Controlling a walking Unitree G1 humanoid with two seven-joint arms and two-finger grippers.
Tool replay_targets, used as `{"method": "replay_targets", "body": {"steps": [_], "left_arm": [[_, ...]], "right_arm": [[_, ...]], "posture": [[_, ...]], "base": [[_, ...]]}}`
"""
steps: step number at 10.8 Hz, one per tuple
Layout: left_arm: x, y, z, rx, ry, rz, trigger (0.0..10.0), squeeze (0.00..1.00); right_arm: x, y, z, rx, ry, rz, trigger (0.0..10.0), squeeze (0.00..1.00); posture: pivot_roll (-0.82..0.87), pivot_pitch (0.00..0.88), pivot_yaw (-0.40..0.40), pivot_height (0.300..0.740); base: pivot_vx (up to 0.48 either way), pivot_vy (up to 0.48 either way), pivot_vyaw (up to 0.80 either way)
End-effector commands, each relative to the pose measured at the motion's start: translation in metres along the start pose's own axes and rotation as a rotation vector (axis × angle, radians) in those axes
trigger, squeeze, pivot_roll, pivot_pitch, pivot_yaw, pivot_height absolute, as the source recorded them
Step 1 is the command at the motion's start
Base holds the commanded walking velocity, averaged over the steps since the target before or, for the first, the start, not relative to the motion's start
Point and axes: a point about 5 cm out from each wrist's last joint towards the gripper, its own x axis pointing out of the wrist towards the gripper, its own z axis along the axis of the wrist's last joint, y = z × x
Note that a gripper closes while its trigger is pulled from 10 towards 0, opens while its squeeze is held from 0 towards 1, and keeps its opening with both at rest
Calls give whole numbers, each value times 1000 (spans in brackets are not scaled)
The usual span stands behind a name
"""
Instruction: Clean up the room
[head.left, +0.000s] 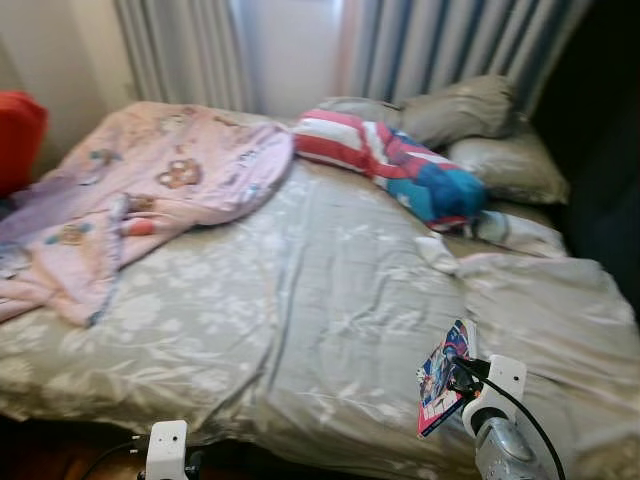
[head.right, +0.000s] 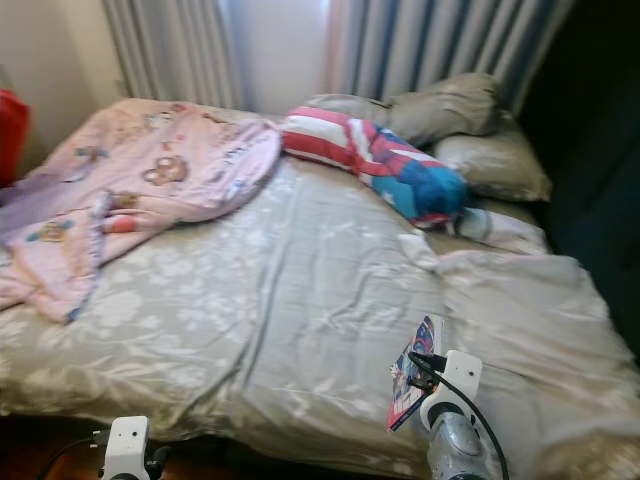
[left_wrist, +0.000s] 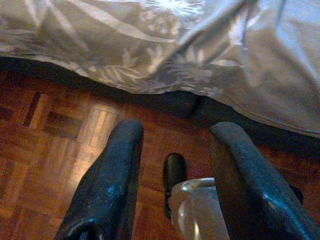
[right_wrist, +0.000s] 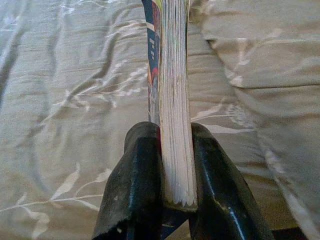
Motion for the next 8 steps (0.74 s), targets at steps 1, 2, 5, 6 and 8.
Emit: {"method": "replay_targets", "body": {"steps": [1, 2, 5, 6, 8], "left_arm": [[0, -4, 0, 4, -1, -14, 10000, 0], [1, -6, 1, 1, -1, -19, 10000, 0], [0, -6, -1, -3, 3, -16, 10000, 0], [0, -5, -1, -3, 4, -11, 10000, 0], [2, 2, 6, 21, -9, -11, 10000, 0]], "right_arm": [[2, -4, 10, -1, -41, -10, 10000, 0], [2, -6, 10, 0, -40, -12, 10000, 0], [2, -7, 10, 8, -44, -18, 10000, 0], [2, -7, 11, 10, -43, -18, 10000, 0], [-1, -9, 2, 48, -25, -48, 10000, 0]], "posture": [[170, 0, -80, 740], [171, 0, -83, 740], [173, 5, -81, 740], [176, 4, -77, 740], [177, 5, -21, 740]], "base": [[0, -247, 0], [0, 0, 0], [0, 0, 0], [0, 0, 0], [0, 0, 0]]}}
